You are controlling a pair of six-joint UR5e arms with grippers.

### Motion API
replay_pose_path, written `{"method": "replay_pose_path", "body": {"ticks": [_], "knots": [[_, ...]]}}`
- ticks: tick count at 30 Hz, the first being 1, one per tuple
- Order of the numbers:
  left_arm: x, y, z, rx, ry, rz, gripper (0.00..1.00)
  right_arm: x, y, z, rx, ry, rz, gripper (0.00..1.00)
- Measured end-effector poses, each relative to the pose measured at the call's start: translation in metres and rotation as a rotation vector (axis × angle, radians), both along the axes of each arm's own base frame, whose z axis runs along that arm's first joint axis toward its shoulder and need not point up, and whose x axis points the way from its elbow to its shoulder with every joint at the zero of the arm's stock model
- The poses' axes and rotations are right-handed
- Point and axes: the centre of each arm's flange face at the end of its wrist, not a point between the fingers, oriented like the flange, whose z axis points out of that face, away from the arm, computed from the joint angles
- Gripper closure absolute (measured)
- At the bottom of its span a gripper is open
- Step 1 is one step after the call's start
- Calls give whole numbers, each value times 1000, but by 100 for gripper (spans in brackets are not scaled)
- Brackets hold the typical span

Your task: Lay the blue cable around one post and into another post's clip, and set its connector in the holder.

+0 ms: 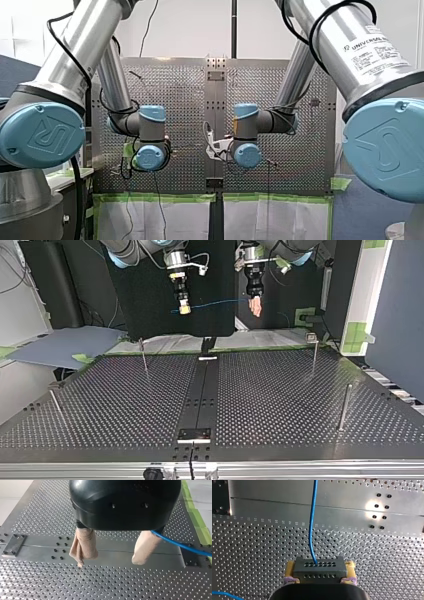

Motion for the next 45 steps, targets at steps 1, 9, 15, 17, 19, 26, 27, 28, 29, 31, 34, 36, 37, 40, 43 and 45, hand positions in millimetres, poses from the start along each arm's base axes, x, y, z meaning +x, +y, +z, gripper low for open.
{"method": "replay_pose_path", "body": {"ticks": [1, 9, 15, 17, 19, 26, 27, 28, 29, 31, 34, 36, 37, 40, 43, 45], "knots": [[0, 0, 0, 0, 0, 0, 0, 0, 0, 0, 0, 0, 0, 98], [0, 0, 0, 0, 0, 0, 0, 0, 0, 0, 0, 0, 0, 98], [-6, 4, -10, 17, 28, 0, 0, -1, 0, -1, 4, 5, -1, 98], [-7, 4, -13, 22, 36, 0, 0, -1, 0, -1, 5, 5, -1, 98], [-8, 5, -14, 24, 39, 0, 0, -1, 0, -1, 5, 5, -1, 98], [-8, 5, -15, 24, 40, 0, 0, -1, 0, -1, 5, 6, -2, 98], [-8, 5, -15, 25, 40, 0, 0, -1, 0, -1, 5, 6, -2, 98], [-8, 5, -15, 25, 41, 0, 0, -1, 0, -1, 5, 5, -2, 98], [-8, 5, -15, 25, 41, 0, 0, -1, 0, -1, 5, 6, -2, 98], [-8, 5, -15, 25, 41, 0, 0, -1, 0, -1, 5, 6, -2, 98], [-8, 5, -15, 25, 41, 0, 0, -1, 0, -1, 5, 6, -2, 98], [-8, 5, -15, 25, 41, 0, 0, 0, 1, -2, 8, 6, 2, 98], [-8, 5, -15, 25, 41, 0, 0, 1, 2, -4, 14, 8, 8, 98], [-8, 5, -15, 25, 41, 0, 0, 6, 16, -18, 56, 20, 49, 98], [-8, 5, -15, 25, 41, 0, 0, 9, 31, -35, 109, 38, 79, 98], [-8, 5, -15, 25, 41, 0, 0, 7, 37, -47, 149, 49, 86, 98]]}}
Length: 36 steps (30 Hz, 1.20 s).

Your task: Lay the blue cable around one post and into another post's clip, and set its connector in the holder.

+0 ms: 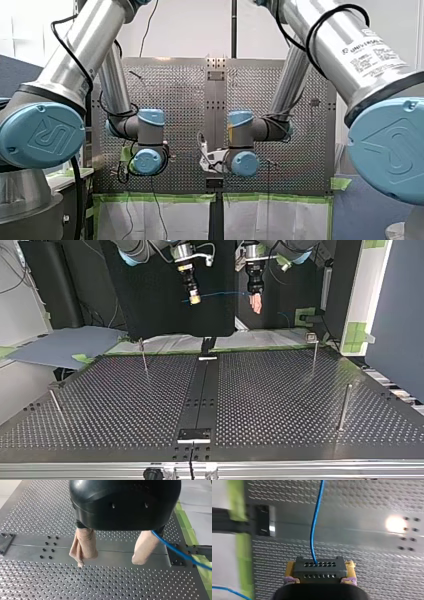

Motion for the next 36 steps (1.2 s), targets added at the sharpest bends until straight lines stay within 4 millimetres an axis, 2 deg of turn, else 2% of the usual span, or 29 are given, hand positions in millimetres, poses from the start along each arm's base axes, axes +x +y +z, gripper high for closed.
{"method": "replay_pose_path", "body": {"ticks": [6, 15, 19, 28, 32, 36], "knots": [[0, 0, 0, 0, 0, 0, 0, -3, 5, -11, 55, -3, -1, 98], [0, 0, 0, 0, 0, 0, 0, -3, 6, -12, 60, -5, -2, 98], [-8, 1, 2, -8, 14, -19, 0, -3, 2, -8, 58, -8, -7, 98], [-41, 18, 11, -31, 85, -67, 0, 12, -13, 43, 37, -59, -14, 98], [-41, 21, 20, -36, 84, -50, 0, 15, -23, 67, 17, -70, -24, 98], [-29, 19, 35, -54, 57, -14, 0, 21, -35, 100, -14, -91, -32, 98]]}}
